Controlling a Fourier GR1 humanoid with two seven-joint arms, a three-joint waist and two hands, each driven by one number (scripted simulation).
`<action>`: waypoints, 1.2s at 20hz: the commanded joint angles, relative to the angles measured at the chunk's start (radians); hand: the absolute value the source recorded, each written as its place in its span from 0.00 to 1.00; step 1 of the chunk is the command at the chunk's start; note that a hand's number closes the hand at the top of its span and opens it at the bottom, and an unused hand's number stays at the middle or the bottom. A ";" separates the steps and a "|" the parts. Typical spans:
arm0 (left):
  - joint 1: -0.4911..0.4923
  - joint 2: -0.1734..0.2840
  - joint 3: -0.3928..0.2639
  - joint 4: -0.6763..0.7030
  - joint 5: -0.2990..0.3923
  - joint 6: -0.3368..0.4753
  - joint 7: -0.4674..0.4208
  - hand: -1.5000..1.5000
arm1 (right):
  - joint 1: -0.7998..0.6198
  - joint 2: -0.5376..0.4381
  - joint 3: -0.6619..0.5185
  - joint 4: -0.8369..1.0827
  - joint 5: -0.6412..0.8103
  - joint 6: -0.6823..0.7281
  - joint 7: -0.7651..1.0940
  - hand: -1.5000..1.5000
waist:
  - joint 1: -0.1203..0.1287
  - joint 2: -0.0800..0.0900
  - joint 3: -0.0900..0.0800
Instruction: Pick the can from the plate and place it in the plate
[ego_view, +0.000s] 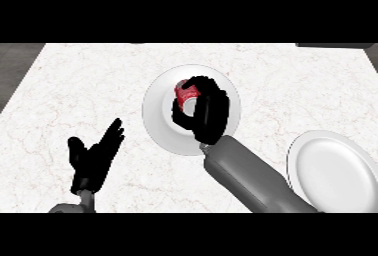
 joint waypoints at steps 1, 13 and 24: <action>-0.011 -0.012 -0.008 0.016 -0.017 0.018 0.037 0.50 | -0.058 0.005 -0.033 0.159 -0.177 -0.126 -0.166 1.00 | 0.002 0.004 -0.002; -0.040 -0.010 -0.002 0.015 -0.002 -0.007 0.039 0.50 | -0.110 0.005 -0.220 0.348 -0.561 0.280 -0.514 0.00 | 0.023 0.016 -0.001; -0.003 -0.023 -0.001 -0.031 -0.003 0.017 0.061 0.50 | -0.049 -0.002 -0.533 0.293 -0.893 0.322 -1.039 0.00 | 0.004 0.007 0.000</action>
